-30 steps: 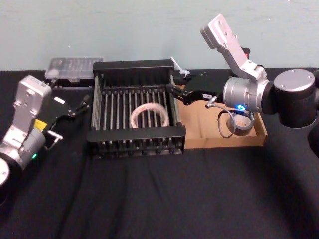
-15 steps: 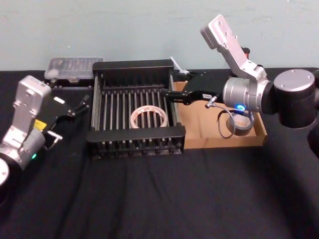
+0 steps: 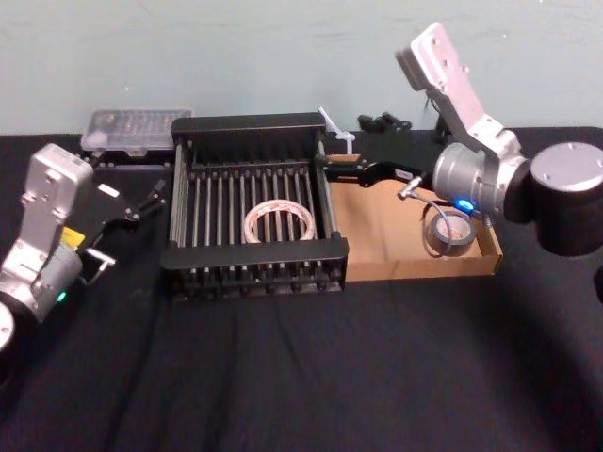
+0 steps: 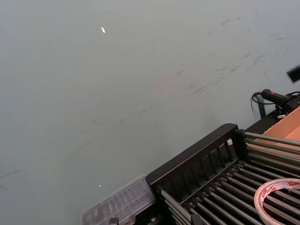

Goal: Pick up the white tape and place it into the black box , Pick up the silver tape and place it into the brown box.

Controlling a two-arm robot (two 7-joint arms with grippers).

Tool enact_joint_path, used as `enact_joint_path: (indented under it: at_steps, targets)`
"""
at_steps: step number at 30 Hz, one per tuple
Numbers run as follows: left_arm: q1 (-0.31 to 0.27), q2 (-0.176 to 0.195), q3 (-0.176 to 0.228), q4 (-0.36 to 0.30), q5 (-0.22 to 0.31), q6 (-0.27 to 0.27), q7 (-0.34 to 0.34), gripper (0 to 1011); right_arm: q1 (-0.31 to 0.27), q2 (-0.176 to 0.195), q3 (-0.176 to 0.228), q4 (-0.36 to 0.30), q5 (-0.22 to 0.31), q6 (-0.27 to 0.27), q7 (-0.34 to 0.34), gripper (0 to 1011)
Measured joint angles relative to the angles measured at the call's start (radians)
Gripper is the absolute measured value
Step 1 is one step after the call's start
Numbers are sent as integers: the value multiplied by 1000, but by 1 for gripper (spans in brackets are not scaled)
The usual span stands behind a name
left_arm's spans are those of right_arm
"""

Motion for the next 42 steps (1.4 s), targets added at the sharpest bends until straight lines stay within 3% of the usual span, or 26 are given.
enact_joint_path:
  at_steps: [11, 13, 19, 30, 42]
  targets:
    - [0, 0, 0, 0, 0, 0, 0, 1001, -172, 55, 103, -147, -85, -139, -182, 1002]
    - [0, 0, 0, 0, 0, 0, 0, 1001, -228, 72, 134, -176, -112, -182, -234, 1002]
    - [0, 0, 0, 0, 0, 0, 0, 1001, -310, 92, 176, -206, -140, -226, -284, 1002]
    - [0, 0, 0, 0, 0, 0, 0, 1001, -419, 93, 238, -232, -149, -234, -315, 1003]
    - [0, 0, 0, 0, 0, 0, 0, 1001, -446, 76, 261, -233, -160, -238, -317, 1002]
